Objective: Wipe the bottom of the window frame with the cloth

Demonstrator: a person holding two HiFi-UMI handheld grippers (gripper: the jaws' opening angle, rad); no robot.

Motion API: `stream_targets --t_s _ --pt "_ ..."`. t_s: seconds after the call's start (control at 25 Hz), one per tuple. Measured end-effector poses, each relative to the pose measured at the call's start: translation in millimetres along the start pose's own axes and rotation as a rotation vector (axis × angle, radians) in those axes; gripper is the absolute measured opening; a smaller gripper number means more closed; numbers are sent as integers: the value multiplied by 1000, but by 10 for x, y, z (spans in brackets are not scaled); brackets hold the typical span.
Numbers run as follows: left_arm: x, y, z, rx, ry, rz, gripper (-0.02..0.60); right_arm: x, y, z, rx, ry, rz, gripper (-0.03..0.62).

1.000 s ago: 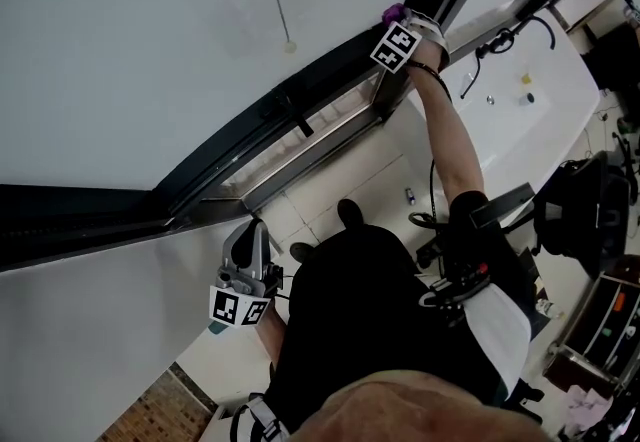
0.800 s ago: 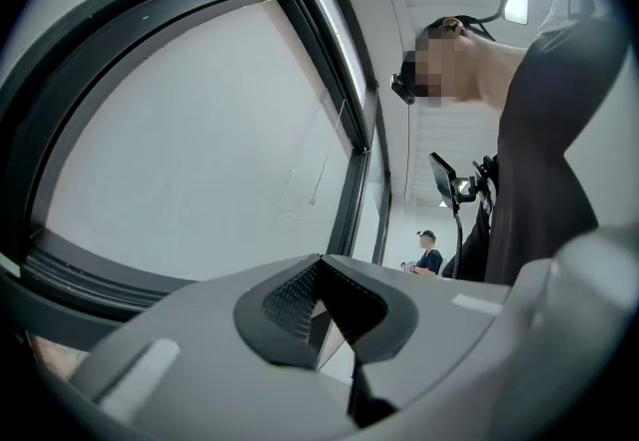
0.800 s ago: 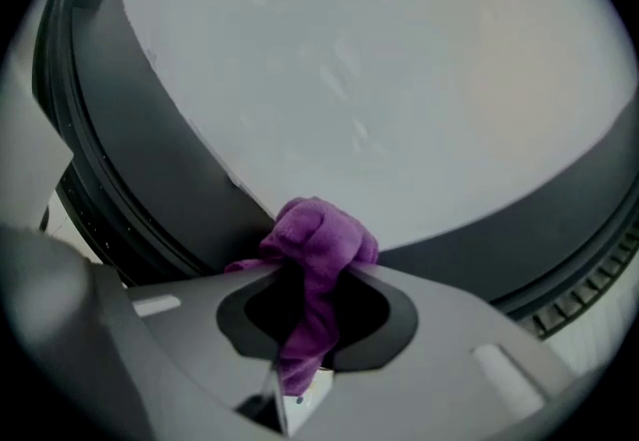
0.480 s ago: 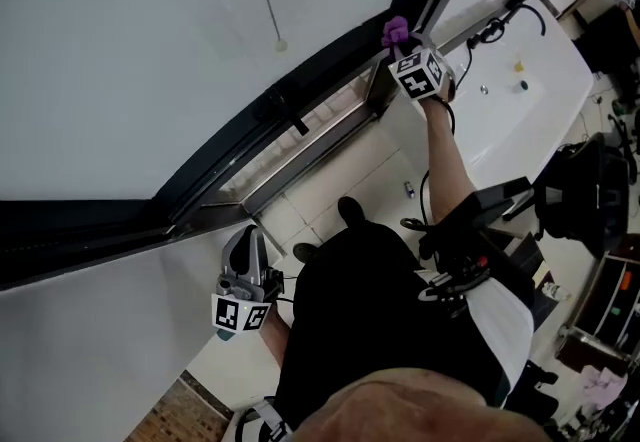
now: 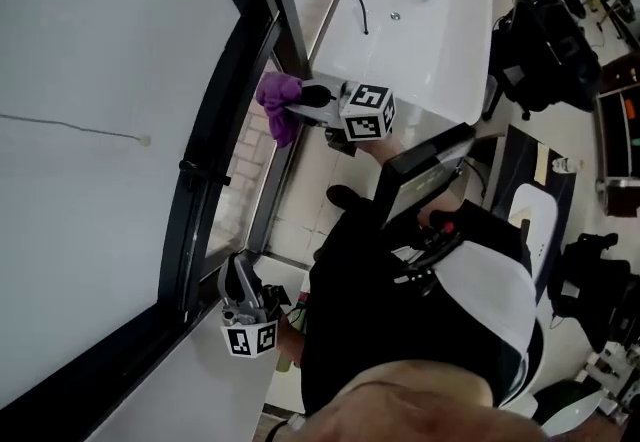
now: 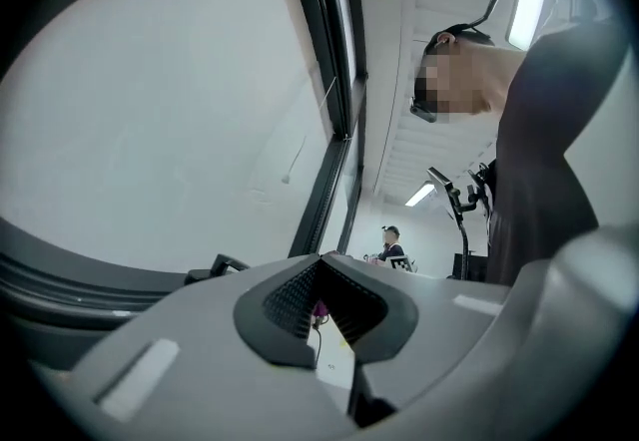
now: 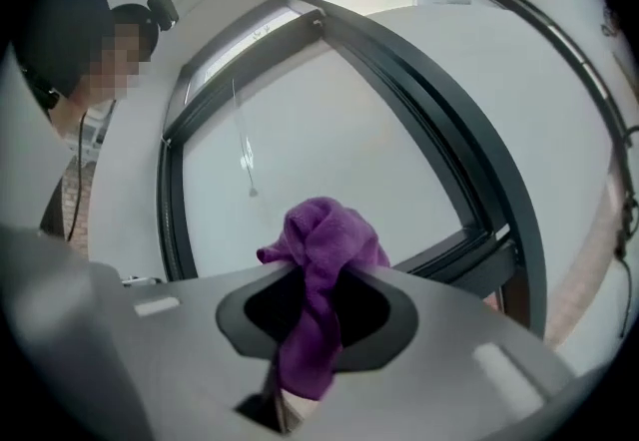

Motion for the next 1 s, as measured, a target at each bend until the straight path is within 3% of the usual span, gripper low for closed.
stream_targets --t_s 0.16,0.56,0.76,1.0 --pt "158 3 -15 -7 37 7 0 -113 -94 175 68 -87 -72 71" --pt "226 80 92 -18 -9 25 0 -160 -589 576 -1 -297 -246 71" --pt "205 64 -70 3 -130 39 0 -92 -708 747 18 -485 -266 71" --pt "172 120 -38 -14 -205 45 0 38 -578 684 45 -580 -264 71"
Point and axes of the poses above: the fingertips, and each gripper's own axes: x forward along the fingers, z to its left, y out of its underside, the point moved 6 cm from there along -x, backward along the fingers, and after that the axes turned 14 degrees about y, right-handed, at the moved point
